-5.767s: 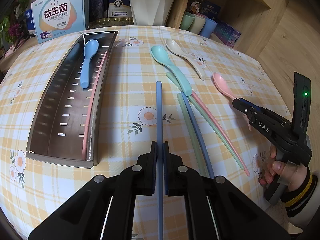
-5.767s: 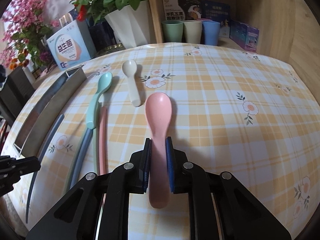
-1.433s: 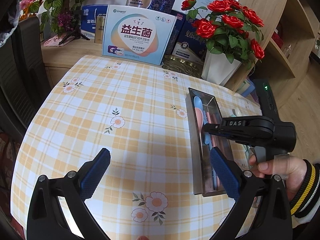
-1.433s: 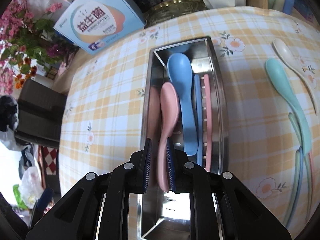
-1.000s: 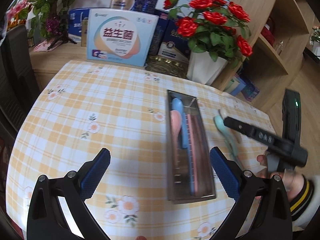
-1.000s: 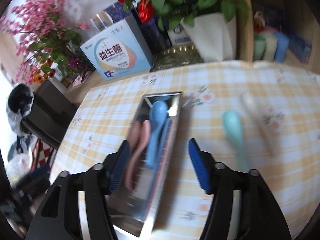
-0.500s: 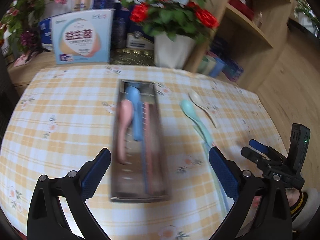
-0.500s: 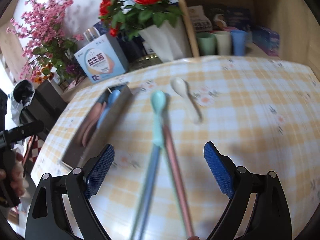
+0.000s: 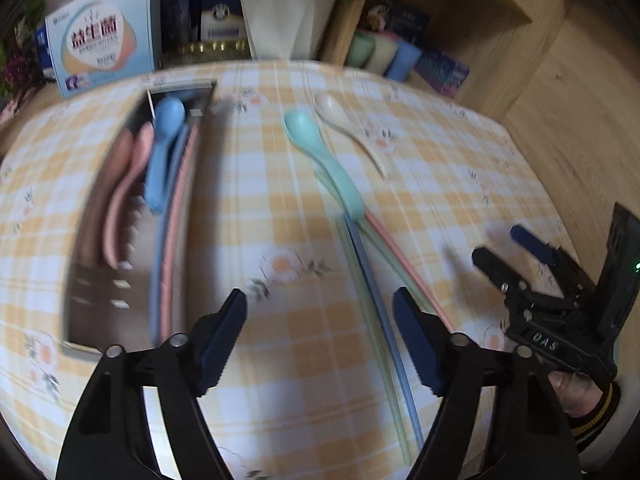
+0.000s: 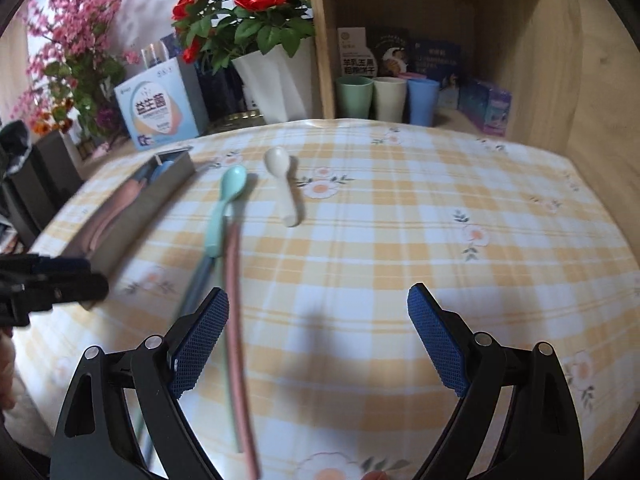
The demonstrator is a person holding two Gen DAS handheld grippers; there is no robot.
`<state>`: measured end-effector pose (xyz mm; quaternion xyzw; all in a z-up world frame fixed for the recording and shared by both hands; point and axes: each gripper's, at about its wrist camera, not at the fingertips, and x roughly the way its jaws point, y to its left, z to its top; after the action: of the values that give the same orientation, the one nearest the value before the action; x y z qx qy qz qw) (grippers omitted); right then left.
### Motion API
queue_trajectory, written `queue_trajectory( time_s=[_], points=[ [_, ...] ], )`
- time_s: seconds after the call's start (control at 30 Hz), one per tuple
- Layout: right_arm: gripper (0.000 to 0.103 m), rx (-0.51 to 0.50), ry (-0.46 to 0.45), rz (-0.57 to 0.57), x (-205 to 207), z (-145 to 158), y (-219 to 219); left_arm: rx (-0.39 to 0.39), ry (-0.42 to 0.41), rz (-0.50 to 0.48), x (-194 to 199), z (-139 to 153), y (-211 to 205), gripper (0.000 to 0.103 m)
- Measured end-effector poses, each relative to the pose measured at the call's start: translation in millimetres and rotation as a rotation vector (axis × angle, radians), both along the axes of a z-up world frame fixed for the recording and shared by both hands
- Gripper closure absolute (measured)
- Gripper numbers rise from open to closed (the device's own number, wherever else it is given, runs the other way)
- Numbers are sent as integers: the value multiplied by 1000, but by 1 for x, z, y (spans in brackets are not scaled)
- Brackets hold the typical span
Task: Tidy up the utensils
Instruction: 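Move the left tool to the green chopstick and close on it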
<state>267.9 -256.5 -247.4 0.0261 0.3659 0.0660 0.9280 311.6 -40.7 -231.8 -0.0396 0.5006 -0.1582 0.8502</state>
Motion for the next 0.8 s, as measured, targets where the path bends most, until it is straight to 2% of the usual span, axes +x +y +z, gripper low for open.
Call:
queue_trajectory(
  time_s=[0.13, 0.2, 0.4, 0.6, 0.8],
  points=[
    [15, -5, -11, -34, -1, -6, -6, 25, 54, -7, -2, -18, -10, 48],
    [15, -9, -12, -32, -2, -7, -6, 32, 63, -17, -3, -22, -14, 53],
    [15, -17, -39, 13, -7, -6, 1, 13, 97, -40, -5, -29, -25, 67],
    [15, 22, -38, 39, -7, -6, -2, 55, 100, -66, -7, -34, -39, 84],
    [15, 71, -30, 27, -6, -8, -9, 114, 75, -104, -10, -34, -53, 86]
  ],
)
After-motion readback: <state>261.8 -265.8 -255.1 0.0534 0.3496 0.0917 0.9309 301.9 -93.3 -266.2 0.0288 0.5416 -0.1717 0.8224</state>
